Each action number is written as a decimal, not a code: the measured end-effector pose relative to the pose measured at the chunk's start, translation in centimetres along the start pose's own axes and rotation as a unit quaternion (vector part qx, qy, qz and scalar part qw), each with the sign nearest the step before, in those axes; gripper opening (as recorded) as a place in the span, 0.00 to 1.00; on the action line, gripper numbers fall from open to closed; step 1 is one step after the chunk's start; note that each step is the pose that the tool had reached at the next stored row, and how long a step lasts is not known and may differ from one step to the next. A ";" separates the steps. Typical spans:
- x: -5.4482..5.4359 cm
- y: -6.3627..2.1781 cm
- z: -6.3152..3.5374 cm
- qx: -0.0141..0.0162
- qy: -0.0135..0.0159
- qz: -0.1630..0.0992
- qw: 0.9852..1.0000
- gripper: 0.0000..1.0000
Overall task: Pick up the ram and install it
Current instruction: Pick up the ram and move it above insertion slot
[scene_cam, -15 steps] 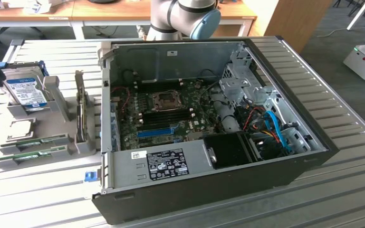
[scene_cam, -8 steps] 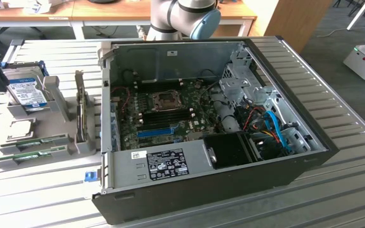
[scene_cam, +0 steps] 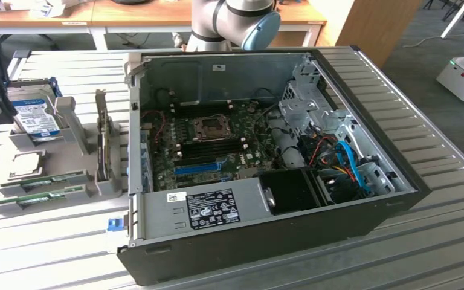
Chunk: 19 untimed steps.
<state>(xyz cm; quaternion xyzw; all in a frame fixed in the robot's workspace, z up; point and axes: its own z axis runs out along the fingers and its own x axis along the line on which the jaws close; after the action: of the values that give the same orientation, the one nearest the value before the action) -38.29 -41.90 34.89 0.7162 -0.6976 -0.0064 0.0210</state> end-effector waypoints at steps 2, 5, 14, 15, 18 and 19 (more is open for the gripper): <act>0.0 -0.01 0.29 0.000 0.000 0.000 1.000 0.24; 0.0 -0.02 0.67 0.000 0.000 0.000 1.000 0.24; 0.0 -0.07 1.79 0.000 0.000 0.000 1.000 0.24; 0.0 -0.07 1.92 0.000 0.000 0.000 1.000 0.24; 0.0 -0.09 2.30 0.000 0.000 0.000 1.000 0.24; -0.1 -0.09 2.42 0.000 0.000 0.000 1.000 0.24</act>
<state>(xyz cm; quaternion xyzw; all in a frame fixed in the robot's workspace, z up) -38.29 -41.90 32.47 0.7162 -0.6976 -0.0064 0.0210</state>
